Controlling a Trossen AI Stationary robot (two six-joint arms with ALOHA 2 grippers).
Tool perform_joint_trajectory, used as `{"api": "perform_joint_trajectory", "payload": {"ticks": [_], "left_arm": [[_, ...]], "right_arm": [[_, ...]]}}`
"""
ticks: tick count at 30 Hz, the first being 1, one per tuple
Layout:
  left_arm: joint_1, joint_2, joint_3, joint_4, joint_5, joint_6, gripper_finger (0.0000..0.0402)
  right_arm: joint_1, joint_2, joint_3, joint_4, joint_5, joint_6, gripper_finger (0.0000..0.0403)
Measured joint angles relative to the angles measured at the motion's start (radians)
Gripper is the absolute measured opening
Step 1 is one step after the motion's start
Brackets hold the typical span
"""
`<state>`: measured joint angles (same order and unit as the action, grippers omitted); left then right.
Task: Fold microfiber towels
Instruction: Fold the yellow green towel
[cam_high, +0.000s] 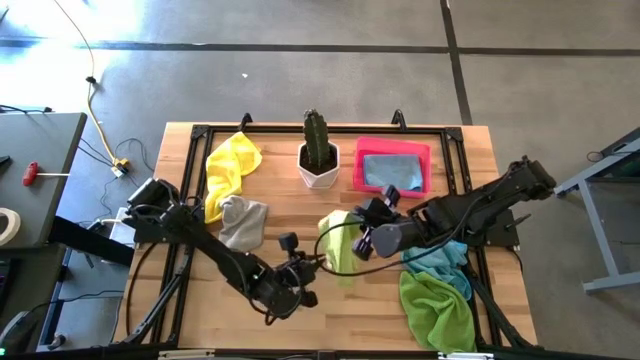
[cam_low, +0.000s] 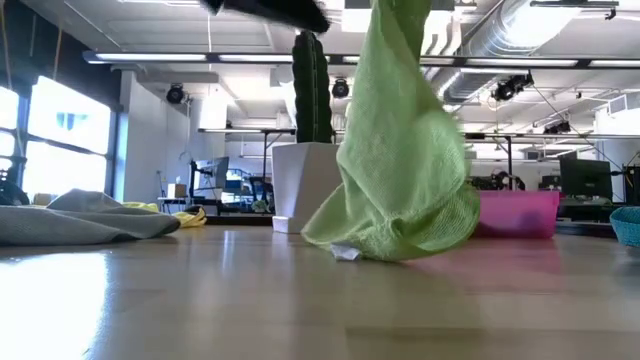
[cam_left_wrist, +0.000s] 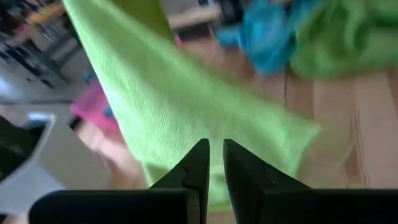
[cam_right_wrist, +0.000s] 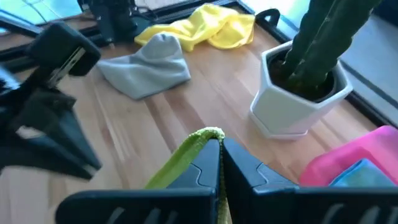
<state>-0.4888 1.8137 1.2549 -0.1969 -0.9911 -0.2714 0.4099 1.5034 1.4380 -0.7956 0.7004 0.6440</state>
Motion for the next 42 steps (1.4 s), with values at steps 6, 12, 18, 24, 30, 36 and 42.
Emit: {"api": "perform_joint_trajectory", "payload": {"ticks": [6,12,18,24,30,36,42], "left_arm": [[0.021,0.000,0.000,0.096,0.039,0.046,0.0044],[0.057,0.000,0.000,0.081,0.063,0.040,0.0082],[0.120,0.006,-0.001,0.009,0.137,0.040,0.0135],[0.177,0.008,-0.001,0.089,0.120,0.041,0.0168],[0.214,0.008,-0.001,0.306,0.114,0.234,0.0170],[0.247,0.008,-0.001,0.427,0.125,0.359,0.0170],[0.305,0.008,-0.001,0.427,0.299,0.346,0.0170]], "right_arm": [[-0.027,0.000,0.000,0.002,0.007,-0.085,0.0000],[-0.043,0.000,0.000,-0.016,0.003,-0.164,0.0000],[-0.046,0.000,0.001,-0.098,-0.057,-0.229,0.0000],[-0.041,0.000,0.001,-0.178,-0.087,-0.346,0.0000],[-0.042,0.000,0.001,-0.187,-0.083,-0.508,0.0000],[-0.041,0.000,0.001,-0.191,-0.083,-0.597,0.0000],[-0.041,0.000,0.001,-0.187,-0.083,-0.683,0.0000]]}}
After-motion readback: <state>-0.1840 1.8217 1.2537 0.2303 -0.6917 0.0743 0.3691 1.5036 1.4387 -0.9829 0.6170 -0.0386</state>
